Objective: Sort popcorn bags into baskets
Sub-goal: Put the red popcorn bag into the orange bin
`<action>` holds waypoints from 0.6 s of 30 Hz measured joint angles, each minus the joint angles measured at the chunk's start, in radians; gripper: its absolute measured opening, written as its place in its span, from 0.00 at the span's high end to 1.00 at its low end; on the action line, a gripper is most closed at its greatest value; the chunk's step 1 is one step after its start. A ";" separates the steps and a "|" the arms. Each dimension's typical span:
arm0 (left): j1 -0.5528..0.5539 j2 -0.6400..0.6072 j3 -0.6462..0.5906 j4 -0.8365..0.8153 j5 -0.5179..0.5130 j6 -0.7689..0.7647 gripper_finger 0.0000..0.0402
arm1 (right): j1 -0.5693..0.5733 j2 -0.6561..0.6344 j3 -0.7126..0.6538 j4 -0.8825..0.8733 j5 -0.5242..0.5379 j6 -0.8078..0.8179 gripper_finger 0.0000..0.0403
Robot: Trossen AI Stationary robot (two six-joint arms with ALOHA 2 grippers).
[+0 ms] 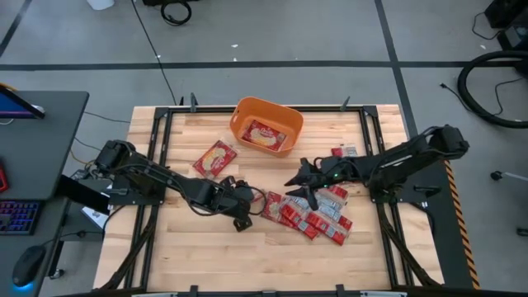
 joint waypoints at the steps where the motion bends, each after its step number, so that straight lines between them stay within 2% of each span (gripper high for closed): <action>1: 0.001 -0.003 0.002 -0.001 0.000 0.000 1.00 | 0.000 0.011 0.009 -0.004 -0.003 -0.001 0.57; 4: 0.011 -0.006 0.032 -0.009 0.001 0.018 1.00 | 0.000 0.030 0.055 -0.021 -0.028 -0.026 0.54; 10: 0.055 -0.008 0.158 -0.121 -0.029 0.167 1.00 | -0.009 -0.007 0.181 -0.166 -0.006 -0.082 0.52; 18: 0.184 -0.008 0.297 -0.175 -0.037 0.436 1.00 | -0.048 -0.141 0.374 -0.441 0.154 -0.187 0.53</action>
